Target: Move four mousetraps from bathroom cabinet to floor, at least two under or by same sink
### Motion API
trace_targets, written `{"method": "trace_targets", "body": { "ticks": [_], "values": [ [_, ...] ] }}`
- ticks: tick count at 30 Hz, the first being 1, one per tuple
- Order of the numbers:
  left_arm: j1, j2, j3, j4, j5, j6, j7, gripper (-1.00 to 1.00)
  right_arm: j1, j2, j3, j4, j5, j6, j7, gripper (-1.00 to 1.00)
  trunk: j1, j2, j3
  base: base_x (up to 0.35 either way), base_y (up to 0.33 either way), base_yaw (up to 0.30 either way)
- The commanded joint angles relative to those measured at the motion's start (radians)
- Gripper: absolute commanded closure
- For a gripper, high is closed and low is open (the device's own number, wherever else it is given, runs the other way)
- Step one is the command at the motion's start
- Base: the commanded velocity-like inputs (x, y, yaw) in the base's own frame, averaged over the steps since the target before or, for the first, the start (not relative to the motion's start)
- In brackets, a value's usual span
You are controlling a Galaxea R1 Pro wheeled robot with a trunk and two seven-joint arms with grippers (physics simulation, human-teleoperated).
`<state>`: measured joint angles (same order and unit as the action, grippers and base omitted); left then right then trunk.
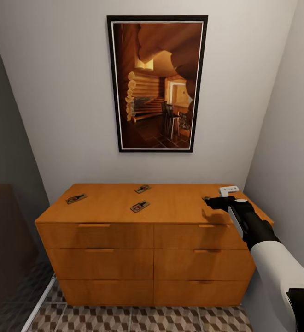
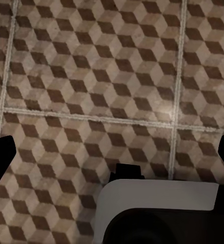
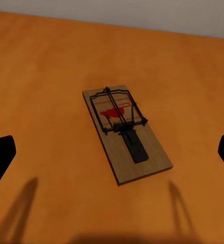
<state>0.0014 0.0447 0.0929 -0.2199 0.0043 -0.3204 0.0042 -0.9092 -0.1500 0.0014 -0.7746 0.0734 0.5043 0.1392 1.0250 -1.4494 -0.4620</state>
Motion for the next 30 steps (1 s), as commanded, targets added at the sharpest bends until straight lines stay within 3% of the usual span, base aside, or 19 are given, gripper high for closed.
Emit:
{"method": "trace_targets", "body": {
  "ticks": [1, 11, 16, 17, 18, 23, 30],
  "values": [
    [0.000, 0.000, 0.002, -0.001, 0.000, -0.002, 0.000, -1.00, 0.000, 0.000, 0.000, -0.002, 0.008, 0.005, 0.006, -1.00, 0.000, -0.001, -0.003, 0.000, 0.000, 0.000],
    [0.000, 0.000, 0.002, -0.001, 0.000, -0.002, 0.000, -1.00, 0.000, -0.011, -0.013, -0.002, 0.006, 0.005, 0.017, -1.00, 0.000, -0.001, -0.017, 0.000, 0.000, 0.000],
    [0.000, 0.000, 0.002, -0.001, 0.000, -0.002, 0.000, -1.00, 0.000, -0.027, -0.077, -0.002, 0.007, 0.005, 0.107, -1.00, 0.000, -0.001, -0.019, 0.000, 0.000, 0.000],
    [0.000, 0.000, 0.002, -0.001, 0.000, -0.002, 0.000, -1.00, 0.000, -0.034, -0.131, -0.002, 0.008, 0.005, 0.148, -1.00, 0.000, -0.001, -0.019, 0.000, 0.000, 0.000],
    [0.000, 0.000, 0.002, -0.001, 0.000, -0.002, 0.000, -1.00, 0.000, -0.036, -0.150, -0.002, 0.008, 0.005, 0.158, -1.00, 0.000, -0.001, -0.019, 0.000, 0.000, 0.000],
    [0.000, 0.000, 0.002, -0.001, 0.000, -0.002, 0.000, -1.00, 0.000, -0.041, -0.177, -0.002, 0.010, 0.005, 0.173, -1.00, 0.000, -0.001, -0.019, 0.000, 0.000, 0.000],
    [0.000, 0.000, 0.002, -0.001, 0.000, -0.002, 0.000, -1.00, 0.000, -0.042, -0.183, -0.002, 0.011, 0.004, 0.177, -1.00, 0.000, -0.001, -0.019, 0.000, 0.000, 0.000]
  ]
}}
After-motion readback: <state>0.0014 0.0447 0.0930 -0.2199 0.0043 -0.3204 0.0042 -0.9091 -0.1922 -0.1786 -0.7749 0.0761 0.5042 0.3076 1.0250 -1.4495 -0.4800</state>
